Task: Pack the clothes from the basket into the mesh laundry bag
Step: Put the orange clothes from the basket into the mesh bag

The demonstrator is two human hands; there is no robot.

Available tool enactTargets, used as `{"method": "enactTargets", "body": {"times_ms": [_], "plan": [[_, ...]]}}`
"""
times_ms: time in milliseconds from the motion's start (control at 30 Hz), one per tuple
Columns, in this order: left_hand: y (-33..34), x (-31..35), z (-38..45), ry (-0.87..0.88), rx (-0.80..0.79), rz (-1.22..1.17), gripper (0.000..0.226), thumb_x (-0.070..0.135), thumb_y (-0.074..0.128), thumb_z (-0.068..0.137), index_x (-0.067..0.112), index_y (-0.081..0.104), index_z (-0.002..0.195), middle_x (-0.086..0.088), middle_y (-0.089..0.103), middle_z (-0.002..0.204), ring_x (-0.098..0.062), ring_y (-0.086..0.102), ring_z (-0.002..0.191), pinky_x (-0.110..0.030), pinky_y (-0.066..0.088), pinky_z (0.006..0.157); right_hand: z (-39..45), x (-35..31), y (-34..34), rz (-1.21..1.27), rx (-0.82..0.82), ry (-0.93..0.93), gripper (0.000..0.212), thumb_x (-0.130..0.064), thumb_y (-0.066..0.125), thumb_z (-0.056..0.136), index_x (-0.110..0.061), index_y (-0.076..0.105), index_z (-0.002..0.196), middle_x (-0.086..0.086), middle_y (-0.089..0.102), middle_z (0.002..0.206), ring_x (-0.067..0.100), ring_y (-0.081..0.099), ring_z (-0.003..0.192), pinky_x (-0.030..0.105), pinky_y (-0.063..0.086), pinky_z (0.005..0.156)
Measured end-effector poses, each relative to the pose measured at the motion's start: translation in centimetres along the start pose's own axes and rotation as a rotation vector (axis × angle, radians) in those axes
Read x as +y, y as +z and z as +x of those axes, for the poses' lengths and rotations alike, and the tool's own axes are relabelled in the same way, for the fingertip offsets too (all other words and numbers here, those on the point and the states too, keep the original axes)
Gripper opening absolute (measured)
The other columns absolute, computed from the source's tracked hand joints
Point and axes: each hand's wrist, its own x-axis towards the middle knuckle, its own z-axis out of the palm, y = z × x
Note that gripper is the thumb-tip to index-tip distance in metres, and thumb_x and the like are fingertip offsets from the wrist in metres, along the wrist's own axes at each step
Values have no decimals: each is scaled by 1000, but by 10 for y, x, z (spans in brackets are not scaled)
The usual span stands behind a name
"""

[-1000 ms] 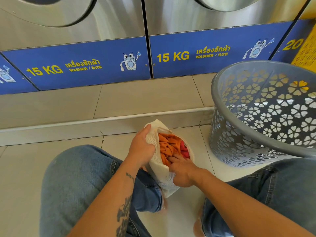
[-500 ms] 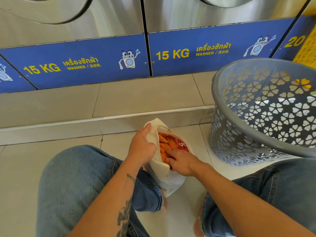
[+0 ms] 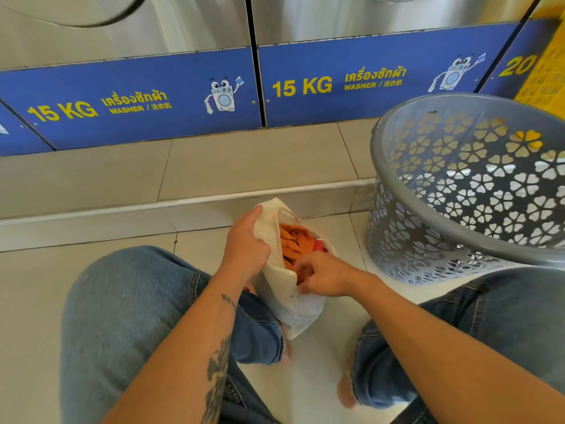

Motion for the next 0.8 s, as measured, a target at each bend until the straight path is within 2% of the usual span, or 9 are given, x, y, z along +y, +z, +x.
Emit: {"method": "enactTargets", "body": {"times_ms": [100,167,233,367,467,533,600,700,800], "plan": [[1,0,-3,18,-29,56,77,-9,52,82,28,38,149,-2,39,145,-23,42,130,-25,40,91,-1,9,28,-87,-2,-8,44,-35,80,72,-34,64,113,-7,68,113,19,62,106,37,51,91],[2,0,-7,22,-94,107,79,-4,53,85,32,31,151,-2,35,148,-23,41,130,-26,39,92,-2,10,38,-126,78,-73,39,-33,76,74,-36,65,111,-7,71,112,19,63,103,40,54,89],[5,0,-12,9,-188,173,86,8,58,87,37,14,154,-3,31,150,-25,41,130,-30,41,95,-3,12,38,-119,115,-77,30,-28,71,74,-32,68,104,-8,73,103,20,65,96,42,57,83],[10,1,-27,-121,-374,304,123,37,73,76,46,-27,145,-8,22,142,-30,47,114,-35,45,84,-4,18,29,-79,169,-65,6,-17,66,75,-18,69,81,-3,71,82,20,64,80,35,53,67],[17,2,-35,-176,-450,480,134,27,76,73,47,-39,137,-10,12,146,-31,53,105,-36,50,82,-7,18,26,-37,192,-51,6,-4,63,75,-10,66,73,-3,61,69,16,57,68,24,39,55],[19,1,-38,-164,-451,625,131,14,71,78,47,-41,136,-15,11,147,-31,55,99,-39,52,84,-7,16,27,-18,177,-23,13,0,59,75,-8,68,76,-2,62,69,15,56,67,23,40,56],[17,-1,-39,-130,-424,674,128,11,70,80,49,-39,137,-15,23,141,-29,54,94,-38,50,83,-7,15,27,-12,160,-13,17,2,58,75,-10,71,78,-1,64,71,16,58,69,24,43,57],[8,-7,-33,-86,-396,676,124,13,66,80,49,-37,138,-13,39,127,-31,56,100,-40,49,86,-6,16,21,12,137,-8,27,1,58,75,-18,74,84,-4,68,78,13,61,74,21,45,61],[3,-9,-25,-81,-387,592,112,11,57,81,48,-28,144,-11,45,119,-30,57,100,-43,50,89,-7,13,8,144,194,17,31,3,61,77,-25,72,84,-9,67,81,10,63,82,16,45,66]]}}
